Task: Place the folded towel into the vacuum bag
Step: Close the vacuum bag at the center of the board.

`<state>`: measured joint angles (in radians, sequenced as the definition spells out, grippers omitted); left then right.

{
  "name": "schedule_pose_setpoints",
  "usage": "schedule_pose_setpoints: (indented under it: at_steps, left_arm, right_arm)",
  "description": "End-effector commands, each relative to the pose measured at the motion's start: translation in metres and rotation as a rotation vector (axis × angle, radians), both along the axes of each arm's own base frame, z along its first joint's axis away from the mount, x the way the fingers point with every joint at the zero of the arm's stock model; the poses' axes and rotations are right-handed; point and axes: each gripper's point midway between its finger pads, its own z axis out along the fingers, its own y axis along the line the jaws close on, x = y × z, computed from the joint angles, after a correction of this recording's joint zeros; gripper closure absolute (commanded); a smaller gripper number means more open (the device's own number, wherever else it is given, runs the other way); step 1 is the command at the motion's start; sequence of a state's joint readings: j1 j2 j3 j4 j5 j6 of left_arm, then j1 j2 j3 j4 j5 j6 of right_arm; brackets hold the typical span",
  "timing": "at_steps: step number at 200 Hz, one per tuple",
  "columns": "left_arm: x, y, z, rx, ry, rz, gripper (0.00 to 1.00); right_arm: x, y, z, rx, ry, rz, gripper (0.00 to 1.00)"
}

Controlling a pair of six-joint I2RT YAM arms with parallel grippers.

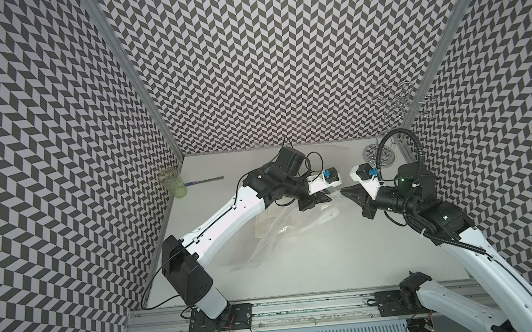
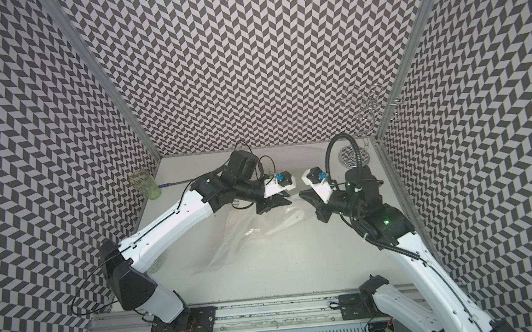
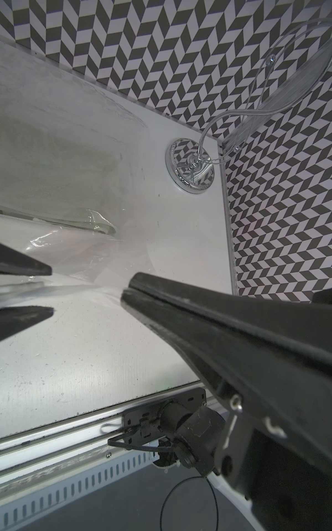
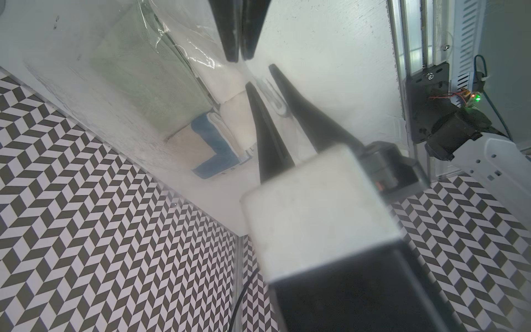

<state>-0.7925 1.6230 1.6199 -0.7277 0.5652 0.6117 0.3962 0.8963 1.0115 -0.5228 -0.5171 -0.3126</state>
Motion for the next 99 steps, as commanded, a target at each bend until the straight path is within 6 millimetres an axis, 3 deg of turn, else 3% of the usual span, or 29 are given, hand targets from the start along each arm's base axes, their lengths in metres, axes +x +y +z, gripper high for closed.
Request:
schedule_pose_setpoints:
  at_steps: [1, 29, 99]
  left_arm:
    - [-0.002, -0.003, 0.015, -0.027, -0.027, -0.017, 0.82]
    - [-0.001, 0.0, 0.008, -0.007, -0.016, 0.0, 0.97]
    - [0.008, 0.029, -0.032, 0.136, 0.054, 0.158, 0.98]
  right_arm:
    - [0.0, 0.003, 0.021, 0.046, -0.09, 0.021, 1.0]
    - [0.005, -0.001, 0.023, 0.043, -0.106, -0.017, 1.0]
    - [0.035, -0.046, 0.032, -0.063, -0.225, -0.318, 1.0]
